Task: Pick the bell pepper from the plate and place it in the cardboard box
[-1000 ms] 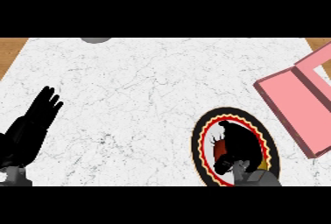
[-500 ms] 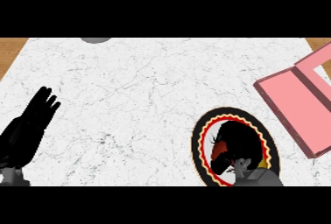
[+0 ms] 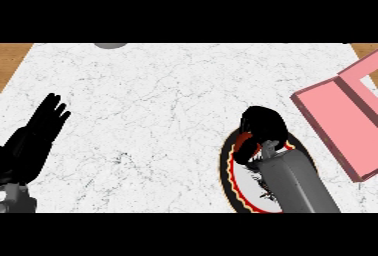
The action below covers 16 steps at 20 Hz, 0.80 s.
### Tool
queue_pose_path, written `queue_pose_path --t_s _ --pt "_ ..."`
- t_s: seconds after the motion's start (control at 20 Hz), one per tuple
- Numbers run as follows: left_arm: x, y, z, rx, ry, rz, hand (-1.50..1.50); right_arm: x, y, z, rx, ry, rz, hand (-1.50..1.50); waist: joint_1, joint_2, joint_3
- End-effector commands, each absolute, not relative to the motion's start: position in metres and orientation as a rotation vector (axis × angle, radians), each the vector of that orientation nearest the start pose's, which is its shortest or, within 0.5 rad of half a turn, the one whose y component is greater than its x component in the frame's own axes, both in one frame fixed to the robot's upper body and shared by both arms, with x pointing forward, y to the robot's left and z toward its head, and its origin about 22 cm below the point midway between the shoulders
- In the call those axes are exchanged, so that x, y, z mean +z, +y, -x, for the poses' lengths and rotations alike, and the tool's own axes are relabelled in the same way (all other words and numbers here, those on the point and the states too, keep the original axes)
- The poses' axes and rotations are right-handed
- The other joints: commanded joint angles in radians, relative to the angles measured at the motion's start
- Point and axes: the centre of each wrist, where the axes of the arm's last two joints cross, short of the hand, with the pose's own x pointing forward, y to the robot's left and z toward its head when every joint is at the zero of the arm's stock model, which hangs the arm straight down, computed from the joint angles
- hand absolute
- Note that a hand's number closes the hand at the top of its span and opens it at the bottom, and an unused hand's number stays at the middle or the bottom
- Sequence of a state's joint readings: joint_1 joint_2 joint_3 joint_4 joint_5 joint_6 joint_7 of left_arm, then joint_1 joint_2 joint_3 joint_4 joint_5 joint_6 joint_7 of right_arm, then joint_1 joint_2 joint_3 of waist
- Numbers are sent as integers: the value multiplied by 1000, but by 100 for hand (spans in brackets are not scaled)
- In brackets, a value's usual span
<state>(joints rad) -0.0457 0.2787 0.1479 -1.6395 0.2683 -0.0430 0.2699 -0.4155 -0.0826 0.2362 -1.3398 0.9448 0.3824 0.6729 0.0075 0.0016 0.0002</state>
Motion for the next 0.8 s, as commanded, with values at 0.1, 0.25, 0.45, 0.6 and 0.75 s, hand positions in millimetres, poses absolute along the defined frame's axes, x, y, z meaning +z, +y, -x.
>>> queue_pose_path --t_s 0.1,0.25,0.45,0.6,0.75 --pt "55 317 -245 45 -1437 -40 0 83 -141 -342 1094 -922 936 150 -2 -2 0" --pt "49 327 -233 37 -1439 -62 0 83 -135 -325 1063 -1013 980 150 -5 -4 0" --pt "54 316 -252 58 -1424 -35 0 145 -113 -321 1046 -1129 1032 150 -10 -4 -1" --pt "41 321 -240 52 -1429 -54 0 176 -112 -303 959 -1248 1121 150 -13 -7 -1" --pt "40 326 -236 55 -1438 -51 0 206 -117 -299 857 -1299 1202 150 -7 -6 -1"
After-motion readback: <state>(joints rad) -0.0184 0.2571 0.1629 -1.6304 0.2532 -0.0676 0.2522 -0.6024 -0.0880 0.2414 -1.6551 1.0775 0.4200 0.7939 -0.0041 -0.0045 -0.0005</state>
